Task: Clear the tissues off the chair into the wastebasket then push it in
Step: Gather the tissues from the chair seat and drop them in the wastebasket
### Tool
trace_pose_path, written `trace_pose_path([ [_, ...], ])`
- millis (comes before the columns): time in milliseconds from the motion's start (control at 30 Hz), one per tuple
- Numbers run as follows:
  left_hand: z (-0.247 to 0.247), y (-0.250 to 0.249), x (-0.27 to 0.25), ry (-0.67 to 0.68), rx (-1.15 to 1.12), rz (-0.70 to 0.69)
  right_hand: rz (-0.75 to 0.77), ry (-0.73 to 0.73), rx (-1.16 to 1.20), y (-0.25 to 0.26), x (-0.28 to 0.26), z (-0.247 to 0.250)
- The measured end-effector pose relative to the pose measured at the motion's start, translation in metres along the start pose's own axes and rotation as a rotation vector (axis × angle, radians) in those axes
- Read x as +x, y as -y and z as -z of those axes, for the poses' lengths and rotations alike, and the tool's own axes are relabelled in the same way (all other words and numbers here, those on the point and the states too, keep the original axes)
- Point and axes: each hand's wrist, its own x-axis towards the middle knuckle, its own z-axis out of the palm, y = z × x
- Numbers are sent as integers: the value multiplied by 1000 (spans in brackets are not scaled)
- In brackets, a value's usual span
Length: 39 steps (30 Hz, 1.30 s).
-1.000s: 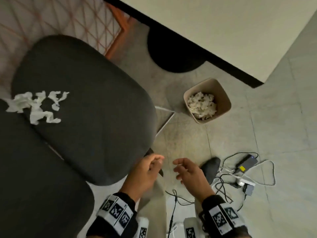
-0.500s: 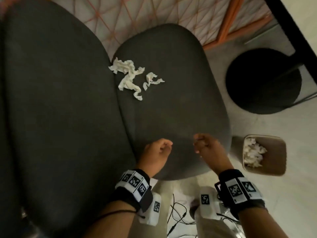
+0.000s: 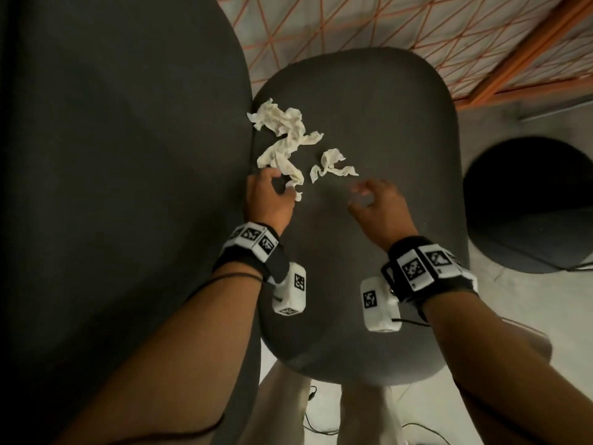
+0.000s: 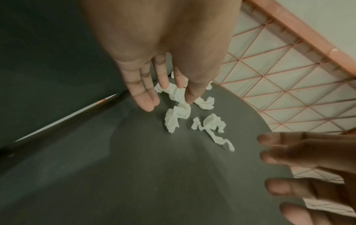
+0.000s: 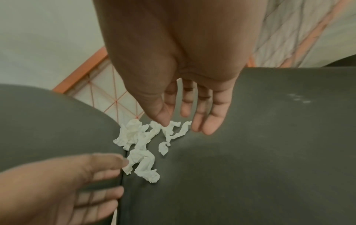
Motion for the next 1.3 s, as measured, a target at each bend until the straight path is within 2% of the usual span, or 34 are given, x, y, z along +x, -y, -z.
trace_pose_path([
  [200, -6, -17, 50, -113, 54, -75, 71, 57, -71, 16, 59, -9],
  [367, -10, -35, 74, -200, 116, -300, 149, 115, -144, 22, 88, -15],
  [533, -13, -37, 104, -163, 359, -274, 172, 135, -208, 23, 106, -22],
  [600, -8, -33, 109, -192, 314, -285, 170, 119, -211, 23, 111, -24],
  [700, 2, -26, 104, -290, 99, -334, 118, 87, -185, 22, 113, -24],
  [833, 22, -30, 69, -464, -122, -382, 38, 47, -44, 24, 106, -18],
  [933, 33, -28, 38, -505, -190, -309, -57, 36, 56, 23, 103, -15],
  [1000, 36, -24, 28, -472, -239, -184, -131, 20, 139, 22, 102, -17],
  [1100, 32, -24, 26, -325, -326, -35, -200, -39, 250, 19, 107, -20],
  [1200, 18, -24, 41, -125, -185, 84, -159, -61, 258, 22, 113, -23],
  [1300, 4, -21, 58, 6, -30, 195, -119, -44, 205, 35, 123, -24],
])
